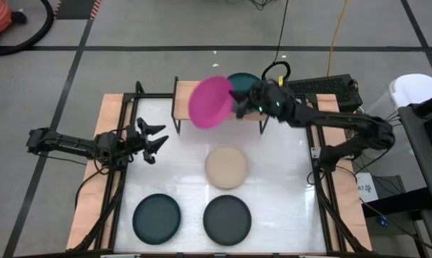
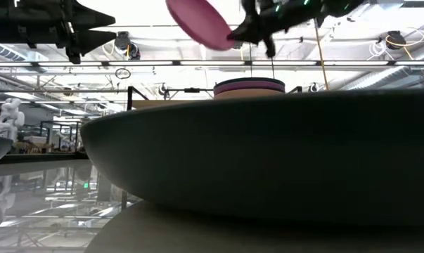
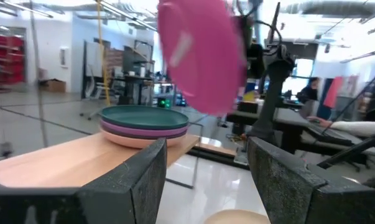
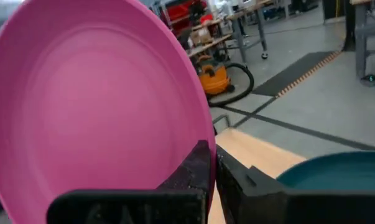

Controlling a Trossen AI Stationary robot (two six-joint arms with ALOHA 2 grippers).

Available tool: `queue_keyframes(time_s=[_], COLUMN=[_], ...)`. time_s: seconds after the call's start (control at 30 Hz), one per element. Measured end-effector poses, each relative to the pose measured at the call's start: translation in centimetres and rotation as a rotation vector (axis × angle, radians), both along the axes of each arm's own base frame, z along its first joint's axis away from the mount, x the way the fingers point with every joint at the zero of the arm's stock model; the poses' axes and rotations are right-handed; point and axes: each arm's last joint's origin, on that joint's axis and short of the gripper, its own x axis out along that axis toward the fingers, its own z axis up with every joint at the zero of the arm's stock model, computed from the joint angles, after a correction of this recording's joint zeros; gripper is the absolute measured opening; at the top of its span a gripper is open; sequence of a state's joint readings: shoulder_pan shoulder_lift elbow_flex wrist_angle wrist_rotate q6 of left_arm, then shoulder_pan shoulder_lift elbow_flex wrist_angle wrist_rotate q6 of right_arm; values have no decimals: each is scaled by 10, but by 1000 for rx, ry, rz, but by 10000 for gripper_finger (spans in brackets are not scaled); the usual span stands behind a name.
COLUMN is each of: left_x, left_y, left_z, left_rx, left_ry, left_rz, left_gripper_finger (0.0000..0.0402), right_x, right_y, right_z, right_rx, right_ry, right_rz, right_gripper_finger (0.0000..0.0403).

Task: Place and stack plates onto a shelf
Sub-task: Put the pink plate on the shelf

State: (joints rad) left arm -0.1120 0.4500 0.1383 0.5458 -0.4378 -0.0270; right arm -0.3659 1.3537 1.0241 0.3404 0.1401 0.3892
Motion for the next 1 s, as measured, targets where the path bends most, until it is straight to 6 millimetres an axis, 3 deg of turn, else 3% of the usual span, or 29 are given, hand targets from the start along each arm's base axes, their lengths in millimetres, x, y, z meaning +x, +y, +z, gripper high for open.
queue_keyframes(time_s=[0.2, 0.4, 0.67, 1.0], left_x=[-5, -11, -12, -12], left_y=[4, 7, 7, 7], left_z=[3, 6, 6, 6], left_rx=[21, 68, 87, 71], left_ry=[-2, 3, 19, 11], left_rz=[144, 252, 275, 271], left_gripper_finger=[225, 225, 225, 225], right_x=[13, 48, 76, 84], right_y=[-57, -85, -102, -106], right_z=[-22, -20, -22, -56], right_rx=[86, 65, 48, 83], right_ry=[-136, -29, 154, 270], right_rz=[26, 42, 53, 59], right_gripper_finger=[0, 0, 0, 0])
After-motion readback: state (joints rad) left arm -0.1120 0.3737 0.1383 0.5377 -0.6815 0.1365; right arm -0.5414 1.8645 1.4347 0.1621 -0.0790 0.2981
